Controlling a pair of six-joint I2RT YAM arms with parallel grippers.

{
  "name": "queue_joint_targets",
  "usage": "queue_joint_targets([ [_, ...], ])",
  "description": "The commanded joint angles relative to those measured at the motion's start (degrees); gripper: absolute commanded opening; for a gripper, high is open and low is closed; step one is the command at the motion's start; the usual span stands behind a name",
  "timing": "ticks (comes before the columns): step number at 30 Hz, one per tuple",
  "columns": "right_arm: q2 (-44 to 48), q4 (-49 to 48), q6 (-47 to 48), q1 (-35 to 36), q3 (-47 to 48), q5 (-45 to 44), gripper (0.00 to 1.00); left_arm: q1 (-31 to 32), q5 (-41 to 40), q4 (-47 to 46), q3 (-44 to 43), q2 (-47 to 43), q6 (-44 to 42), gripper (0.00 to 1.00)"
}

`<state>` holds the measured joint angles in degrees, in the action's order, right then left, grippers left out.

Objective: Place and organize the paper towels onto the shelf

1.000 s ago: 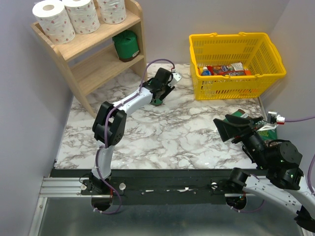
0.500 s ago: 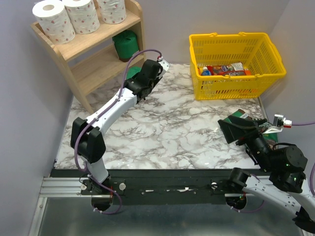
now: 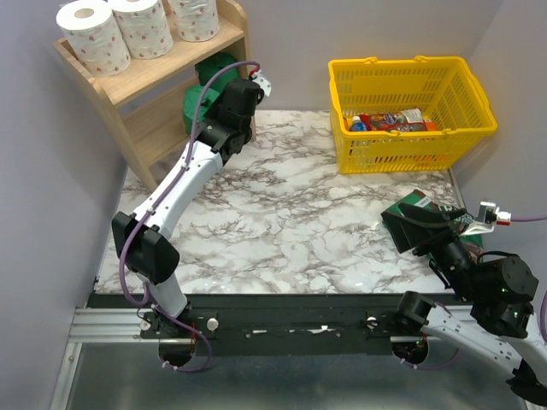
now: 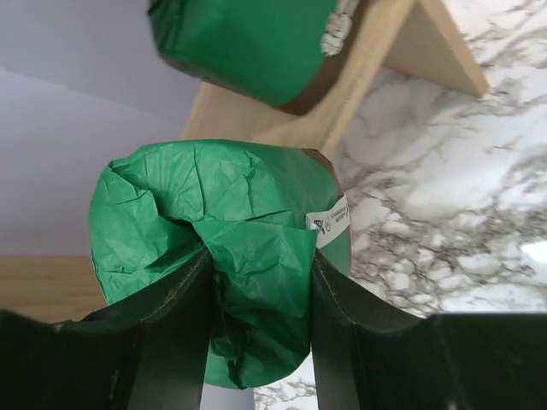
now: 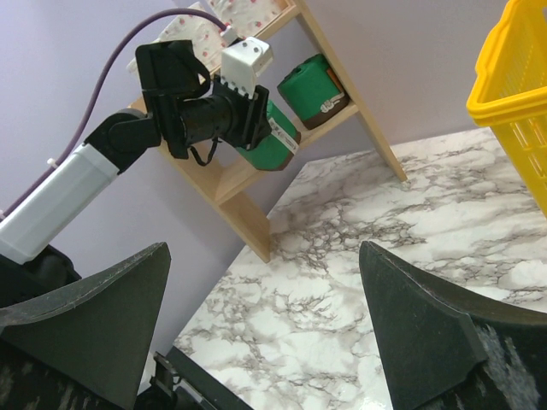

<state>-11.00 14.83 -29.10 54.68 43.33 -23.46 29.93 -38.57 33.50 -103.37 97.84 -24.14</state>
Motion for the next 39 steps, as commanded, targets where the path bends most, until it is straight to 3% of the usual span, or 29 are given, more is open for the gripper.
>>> queue_joint_targets([
  [1,1.69,1.52,0.19,0.08,0.0,0.0,1.0,-3.47,-1.69,-2.47,-3.5,1.21,-3.63,0.52],
  [10,1.69,1.87,2.73,0.08,1.84,-1.94,1.0,-7.87,-0.19,-6.16,-6.31,7.44,-7.32,0.53],
  [13,1.78,1.96,2.82,0.08,2.11,-2.11,1.0,-9.01,-0.19,-6.25,-7.89,9.2,-7.68,0.57],
  [17,1.6,2.22,3.0,0.08,2.37,-2.55,1.0,-9.02,0.41,-6.95,-10.35,9.21,-8.03,0.74],
  [23,0.63,2.13,1.95,-0.01,2.28,-2.03,1.0,-4.63,-1.24,-5.02,-13.96,8.07,-9.52,0.79],
  [30,0.63,2.22,0.54,0.08,1.41,-0.01,1.0,1.88,-6.61,-4.32,-5.28,1.49,-8.12,0.72],
  [33,1.25,2.31,-0.07,-0.01,1.05,1.05,1.0,2.06,-6.87,-3.79,0.61,-1.67,-5.05,0.61],
  [39,2.83,3.36,-0.95,-0.01,0.97,1.4,1.0,0.3,-8.81,-4.4,11.52,-6.87,-0.92,0.58],
])
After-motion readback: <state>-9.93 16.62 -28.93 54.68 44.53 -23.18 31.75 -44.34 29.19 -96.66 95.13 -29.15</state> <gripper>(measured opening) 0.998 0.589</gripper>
